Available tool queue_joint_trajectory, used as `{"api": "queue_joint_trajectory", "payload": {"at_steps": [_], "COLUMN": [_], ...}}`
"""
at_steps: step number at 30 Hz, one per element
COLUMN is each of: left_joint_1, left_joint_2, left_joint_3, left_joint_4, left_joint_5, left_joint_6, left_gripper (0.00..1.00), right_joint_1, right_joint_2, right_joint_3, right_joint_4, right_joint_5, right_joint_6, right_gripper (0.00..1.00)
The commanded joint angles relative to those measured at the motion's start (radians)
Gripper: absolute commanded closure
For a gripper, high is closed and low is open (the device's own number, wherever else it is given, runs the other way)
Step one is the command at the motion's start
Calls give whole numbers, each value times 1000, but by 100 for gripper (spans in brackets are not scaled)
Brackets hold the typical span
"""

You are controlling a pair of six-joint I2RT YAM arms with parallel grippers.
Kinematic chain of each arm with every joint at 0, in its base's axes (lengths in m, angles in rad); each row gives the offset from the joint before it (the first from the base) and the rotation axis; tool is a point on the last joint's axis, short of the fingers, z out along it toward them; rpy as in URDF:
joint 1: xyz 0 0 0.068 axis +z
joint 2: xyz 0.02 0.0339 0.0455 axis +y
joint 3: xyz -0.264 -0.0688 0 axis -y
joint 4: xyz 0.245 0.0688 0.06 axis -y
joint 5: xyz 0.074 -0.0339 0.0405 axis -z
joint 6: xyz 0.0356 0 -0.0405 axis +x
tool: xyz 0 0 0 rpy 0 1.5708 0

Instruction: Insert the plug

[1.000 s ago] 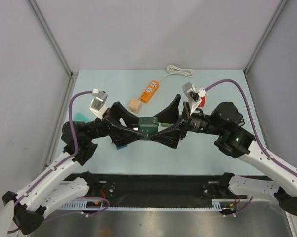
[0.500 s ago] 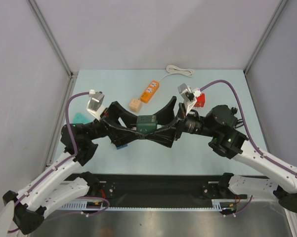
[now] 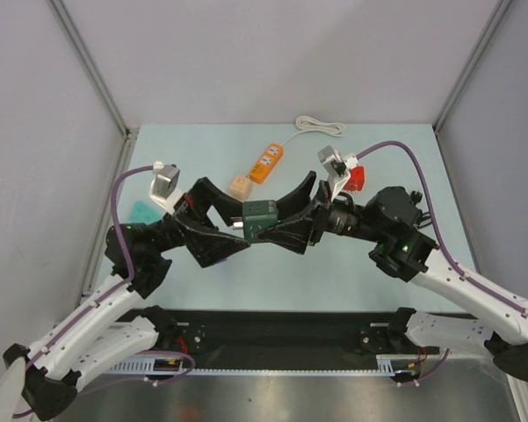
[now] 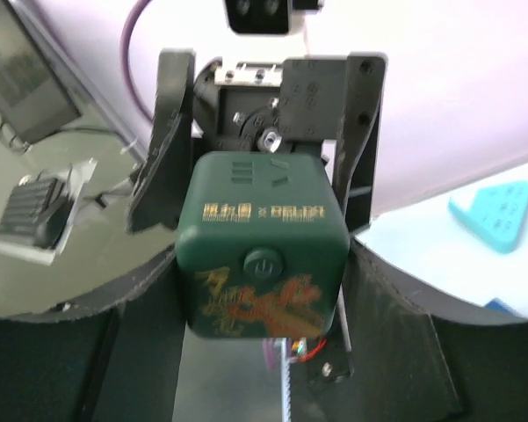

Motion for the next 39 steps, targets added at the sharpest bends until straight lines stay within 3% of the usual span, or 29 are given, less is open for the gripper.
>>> {"api": "queue_joint_trajectory", "payload": {"at_steps": [1,7,11,15,16,18,19,21,22,28,31,39], "left_joint_1": [-1,2,13,42,51,53,53,55,55,56,55,56], "left_joint_2": [-36,-102,-131,-153,-153,-141,-116,-67,-46,60,112,117], "left_joint_3": [-16,-30,-20,-59,-54,-27,-5,61,73,79,88,49], "left_joint_4": [-81,-254,-437,-507,-547,-645,-784,-933,-973,-1024,-1032,-1044], "left_joint_5": [-20,-23,-58,-86,-92,-179,-221,-359,-399,-531,-563,-560], "left_joint_6": [45,135,233,266,275,341,373,461,482,541,551,536], "left_gripper": [0,0,0,0,0,0,0,0,0,0,0,0], "right_joint_1": [-48,-211,-293,-368,-398,-434,-460,-475,-475,-442,-417,-455], "right_joint_2": [-24,-86,-105,-119,-116,-103,-91,-3,-2,287,422,660], "right_joint_3": [-27,-57,-29,-14,0,51,124,237,274,497,562,667], "right_joint_4": [125,208,89,33,-61,-224,-341,-686,-761,-1184,-1293,-1402], "right_joint_5": [-98,-212,-218,-237,-214,-153,-101,129,191,629,737,794], "right_joint_6": [113,242,227,230,196,127,45,-40,-55,-72,-56,-23], "right_gripper": [100,100,100,100,100,100,100,100,100,100,100,100]}}
